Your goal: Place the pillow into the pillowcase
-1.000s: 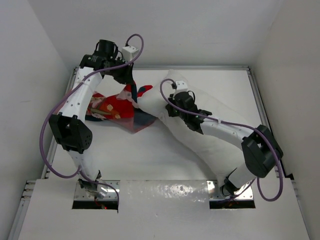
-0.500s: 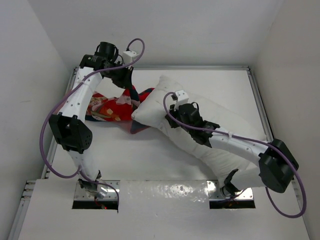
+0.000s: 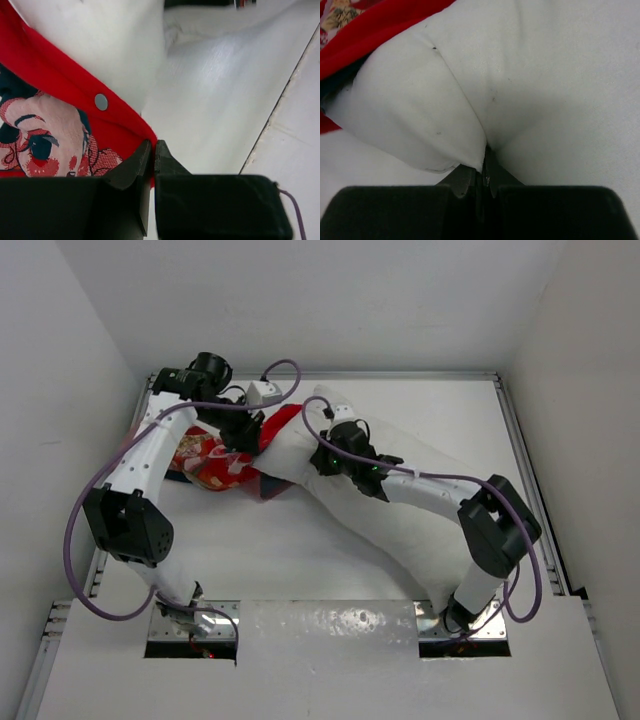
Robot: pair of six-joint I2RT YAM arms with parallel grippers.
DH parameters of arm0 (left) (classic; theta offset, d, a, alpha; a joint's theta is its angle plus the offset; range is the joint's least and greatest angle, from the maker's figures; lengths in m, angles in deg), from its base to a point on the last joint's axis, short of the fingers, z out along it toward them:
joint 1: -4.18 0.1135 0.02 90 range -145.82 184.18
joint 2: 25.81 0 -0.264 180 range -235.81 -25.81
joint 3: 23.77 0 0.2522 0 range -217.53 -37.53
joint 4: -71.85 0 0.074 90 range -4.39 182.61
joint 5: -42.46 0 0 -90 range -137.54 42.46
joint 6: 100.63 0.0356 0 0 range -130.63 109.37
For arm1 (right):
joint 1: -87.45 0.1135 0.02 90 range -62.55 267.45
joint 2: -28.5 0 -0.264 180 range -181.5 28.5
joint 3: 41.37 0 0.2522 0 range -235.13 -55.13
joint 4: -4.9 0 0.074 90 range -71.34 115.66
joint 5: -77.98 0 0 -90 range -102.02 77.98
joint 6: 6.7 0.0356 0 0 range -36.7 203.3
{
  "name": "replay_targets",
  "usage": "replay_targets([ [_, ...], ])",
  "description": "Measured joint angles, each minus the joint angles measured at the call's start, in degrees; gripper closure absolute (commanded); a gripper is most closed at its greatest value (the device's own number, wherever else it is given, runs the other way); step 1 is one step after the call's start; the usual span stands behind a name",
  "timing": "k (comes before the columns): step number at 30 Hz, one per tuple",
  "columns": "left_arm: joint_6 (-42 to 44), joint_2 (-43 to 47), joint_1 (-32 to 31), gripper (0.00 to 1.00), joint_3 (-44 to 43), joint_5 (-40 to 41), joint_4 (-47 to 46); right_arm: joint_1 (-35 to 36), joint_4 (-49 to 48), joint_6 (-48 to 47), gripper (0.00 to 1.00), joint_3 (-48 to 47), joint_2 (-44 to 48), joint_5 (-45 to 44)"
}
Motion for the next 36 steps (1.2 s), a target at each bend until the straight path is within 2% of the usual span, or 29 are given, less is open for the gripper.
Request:
replay_targets([
  [8,3.7,0.4,0.0,1.0,1.2,-2.1,0.1,-4.4,-0.6,2.5,1.0,-2.0,-1.7,0.7],
  [14,-0.1,-0.2,-0.3,0.91,2.8,-12.1,-4.7,-1.3,-1.8,4.5,1.0,-3.9,-6.1,-1.4],
  [15,-1.1,-0.5,-0.5,0.87,3.4,-13.5,-5.9,-0.7,-1.7,4.5,1.0,-4.4,-6.9,-1.6],
  [16,-2.3,-0.9,-1.0,0.75,4.0,-14.5,-7.1,-0.1,-1.8,4.5,1.0,-4.7,-7.5,-1.3],
  [17,-3.0,-1.4,-1.5,0.68,4.4,-14.9,-8.0,0.2,-1.9,4.5,1.0,-4.8,-7.9,-1.0],
  [18,-3.8,-1.9,-1.9,0.55,4.5,-15.2,-8.3,0.5,-1.9,4.3,0.99,-4.8,-8.0,0.1],
  [19,-4.0,-2.4,-2.3,0.49,4.6,-15.3,-8.3,0.5,-2.0,3.9,0.94,-4.6,-7.9,1.2],
  [20,-4.1,-2.8,-2.4,0.41,4.6,-15.3,-8.2,0.5,-2.3,3.3,0.83,-4.2,-7.7,2.6],
  [21,-3.8,-3.0,-2.6,0.19,4.6,-15.4,-7.8,0.5,-2.4,2.9,0.44,-3.7,-7.4,4.0],
  [22,-3.2,-3.1,-2.6,0.18,4.6,-15.2,-7.2,0.3,-2.2,2.3,0.33,-3.3,-7.0,5.5],
  [24,-3.8,-3.1,-2.6,0.19,4.5,-13.7,-6.0,0.2,-1.3,0.3,0.2,-3.0,-5.7,8.8],
  [25,-4.8,-3.1,-2.5,0.21,4.4,-12.3,-6.4,0.3,-0.8,-0.7,0.18,-3.1,-4.9,9.6],
  [26,-6.3,-3.1,-2.5,0.25,4.3,-10.2,-7.0,0.4,0.0,-1.8,0.16,-3.1,-3.8,10.3],
  [27,-8.4,-3.1,-2.4,0.38,4.3,-7.8,-8.4,0.5,0.7,-2.6,0.15,-3.2,-3.0,10.8],
  [29,-13.4,-3.3,-2.4,0.44,4.2,-1.6,-12.3,0.0,3.8,-4.1,0.15,-4.3,-1.4,11.5],
  [32,-20.5,-4.7,-2.3,0.4,3.8,7.9,-18.5,-2.2,8.9,-5.5,0.17,-7.8,-0.9,12.2],
  [36,-26.9,-10.3,-2.2,0.39,0.6,14.5,-24.3,-7.3,13.9,-7.5,0.14,-12.1,-0.9,12.6],
])
